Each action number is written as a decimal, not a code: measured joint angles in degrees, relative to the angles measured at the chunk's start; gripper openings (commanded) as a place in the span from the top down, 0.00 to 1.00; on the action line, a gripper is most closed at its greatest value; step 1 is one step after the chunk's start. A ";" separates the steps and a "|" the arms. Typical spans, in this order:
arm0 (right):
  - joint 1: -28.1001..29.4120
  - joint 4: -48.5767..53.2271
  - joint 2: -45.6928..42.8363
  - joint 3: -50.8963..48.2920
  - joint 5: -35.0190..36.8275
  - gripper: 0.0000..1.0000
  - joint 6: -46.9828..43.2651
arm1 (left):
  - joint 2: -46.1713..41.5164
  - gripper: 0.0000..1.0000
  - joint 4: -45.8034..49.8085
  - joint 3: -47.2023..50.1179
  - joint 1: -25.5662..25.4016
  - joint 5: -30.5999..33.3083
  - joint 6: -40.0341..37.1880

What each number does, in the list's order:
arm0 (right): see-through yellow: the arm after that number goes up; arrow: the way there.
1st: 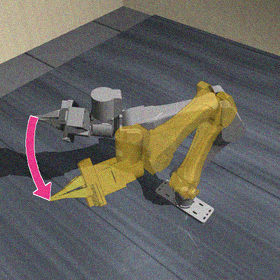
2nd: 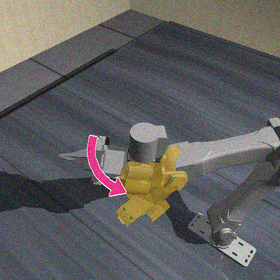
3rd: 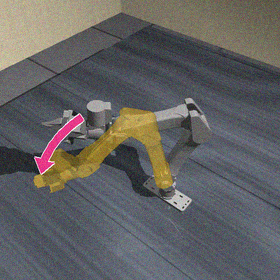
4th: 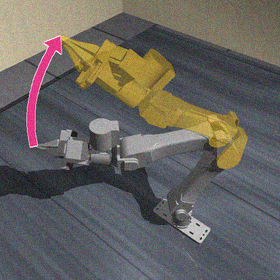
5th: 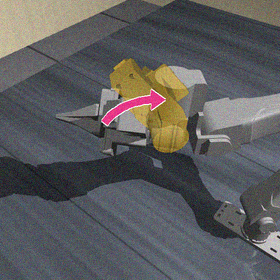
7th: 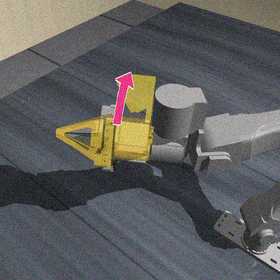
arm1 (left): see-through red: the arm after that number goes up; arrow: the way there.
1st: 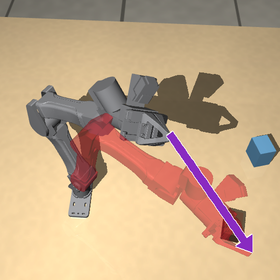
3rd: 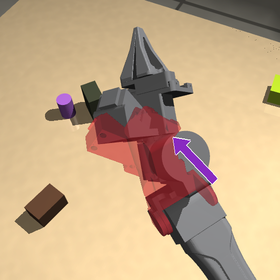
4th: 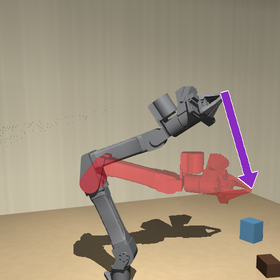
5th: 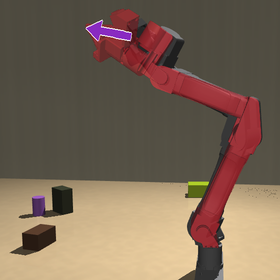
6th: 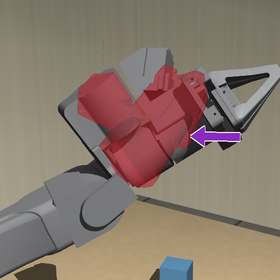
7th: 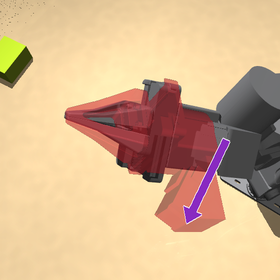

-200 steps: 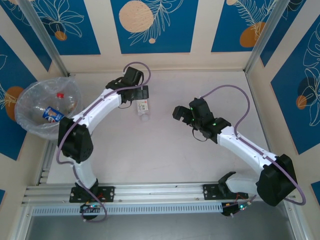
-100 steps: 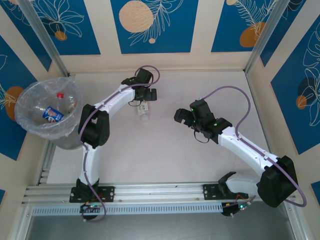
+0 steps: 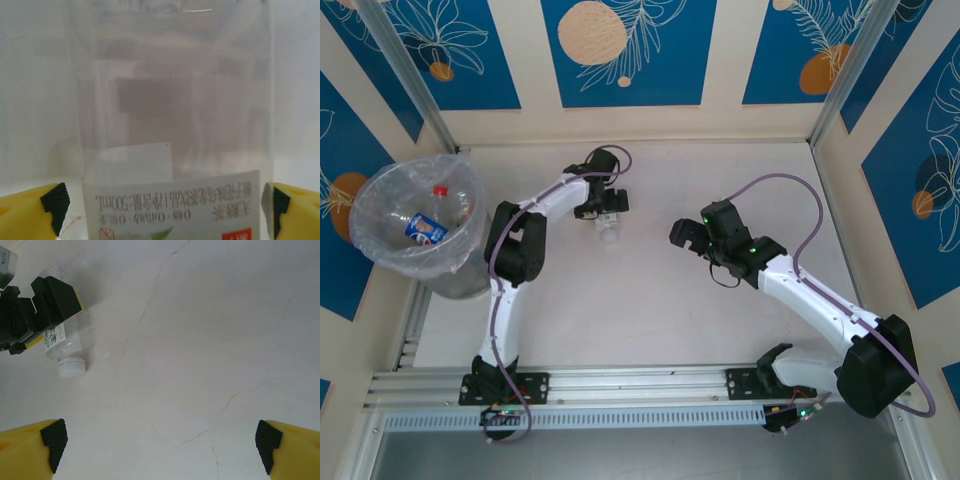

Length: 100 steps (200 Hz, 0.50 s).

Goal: Put the plastic bottles in the bin

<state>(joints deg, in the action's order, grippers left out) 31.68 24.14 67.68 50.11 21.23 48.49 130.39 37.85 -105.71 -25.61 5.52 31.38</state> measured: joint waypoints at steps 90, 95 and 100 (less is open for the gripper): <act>0.00 1.29 3.34 0.50 0.00 0.00 1.01 | 3.93 0.09 2.91 -4.44 0.00 1.84 -0.44; 0.00 1.27 3.45 0.57 -0.02 0.00 1.03 | 3.98 0.10 2.97 -4.48 -0.02 2.05 -0.46; 0.00 1.22 3.63 0.57 -0.02 0.00 1.03 | 4.04 0.11 3.06 -4.50 0.00 2.29 -0.46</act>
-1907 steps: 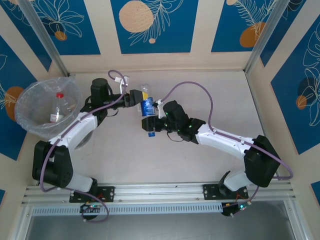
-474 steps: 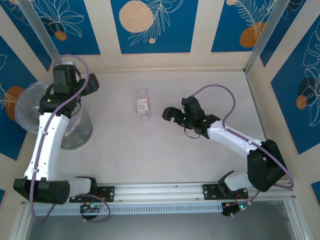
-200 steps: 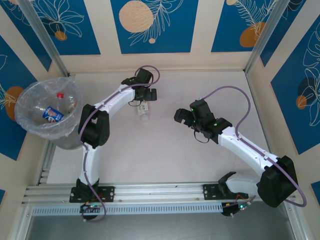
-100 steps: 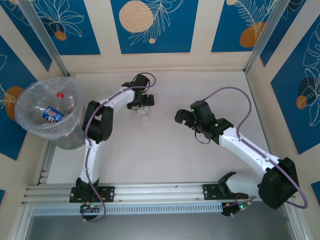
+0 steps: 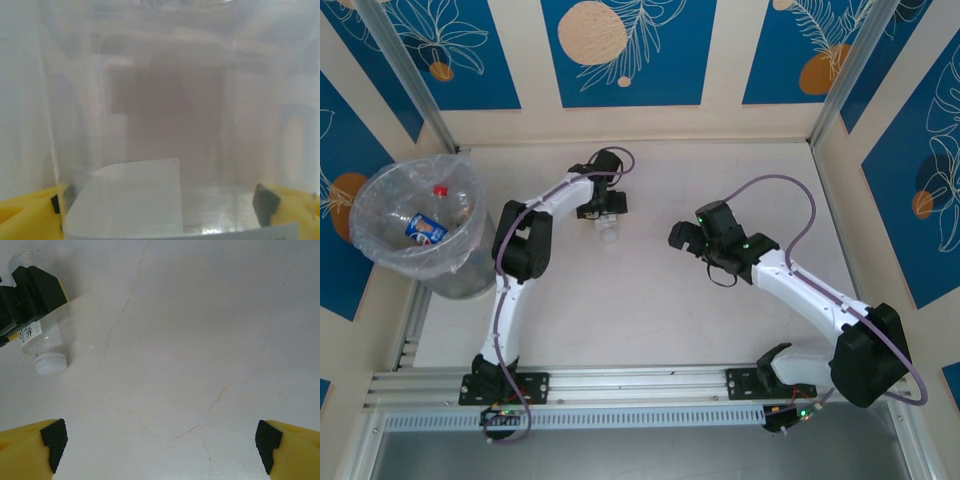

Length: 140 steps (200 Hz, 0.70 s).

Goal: Put the plastic bottles in the bin

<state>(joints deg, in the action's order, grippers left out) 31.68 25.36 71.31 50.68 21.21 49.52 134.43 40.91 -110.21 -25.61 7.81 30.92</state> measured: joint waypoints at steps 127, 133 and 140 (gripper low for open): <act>0.00 -0.70 0.92 0.61 -0.02 0.00 -0.07 | 0.04 0.43 0.24 -0.13 -0.02 1.62 -6.08; 0.00 -0.74 0.92 0.61 -0.02 0.00 -0.07 | 0.04 0.44 0.24 -0.13 -0.02 1.62 -6.32; 0.00 -0.76 0.92 0.61 -0.02 0.00 -0.07 | 0.04 0.45 0.24 -0.13 0.00 1.62 -6.58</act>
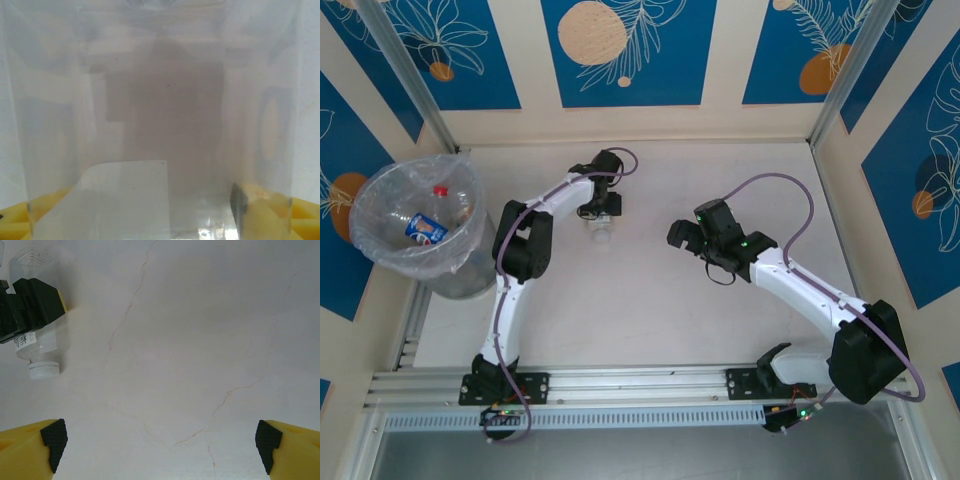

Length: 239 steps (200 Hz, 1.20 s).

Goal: Put the plastic bottles in the bin

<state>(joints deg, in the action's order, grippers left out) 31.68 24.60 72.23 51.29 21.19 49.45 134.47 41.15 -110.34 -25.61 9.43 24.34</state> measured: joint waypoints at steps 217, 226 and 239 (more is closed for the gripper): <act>-0.11 -3.78 -3.39 -1.97 2.64 0.01 1.14 | -16.92 0.55 0.07 6.43 -0.02 -5.90 -2.58; -0.11 -4.11 -3.58 -2.27 2.69 0.01 1.14 | -19.39 0.55 0.26 7.10 0.00 -6.49 -3.04; -0.11 -4.57 -3.82 -2.60 2.69 0.00 1.14 | -23.45 0.55 0.42 7.98 0.00 -7.32 -3.87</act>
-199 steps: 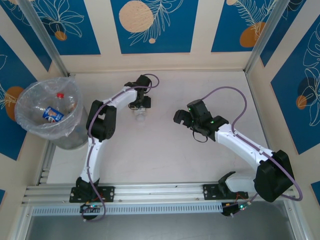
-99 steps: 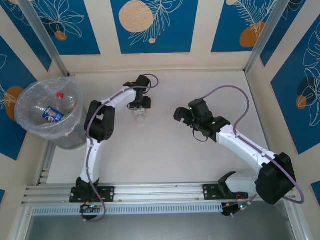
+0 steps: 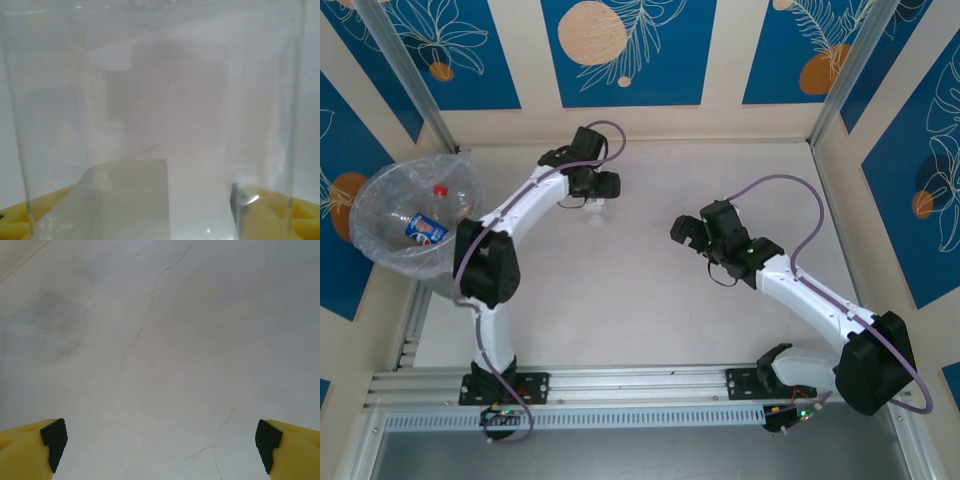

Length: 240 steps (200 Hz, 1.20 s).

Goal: Put the plastic bottles in the bin

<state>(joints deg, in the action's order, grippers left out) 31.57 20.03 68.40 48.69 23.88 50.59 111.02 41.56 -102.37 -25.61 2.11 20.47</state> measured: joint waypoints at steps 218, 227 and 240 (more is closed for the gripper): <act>-1.25 -6.45 9.46 5.57 -8.07 0.01 -3.50 | -30.67 0.55 12.17 -5.03 35.52 10.08 -7.34; -1.25 -6.58 9.46 5.62 -8.39 0.01 -3.74 | -29.86 0.55 12.13 -5.09 36.83 11.47 -8.28; -1.25 -6.56 9.46 5.62 -8.76 0.00 -4.26 | -28.59 0.55 12.09 -5.05 38.97 13.66 -10.29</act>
<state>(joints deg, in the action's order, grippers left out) 30.33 13.47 77.87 54.30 15.11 46.33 82.43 53.65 -107.42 13.37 15.77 10.17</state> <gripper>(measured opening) 0.995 0.664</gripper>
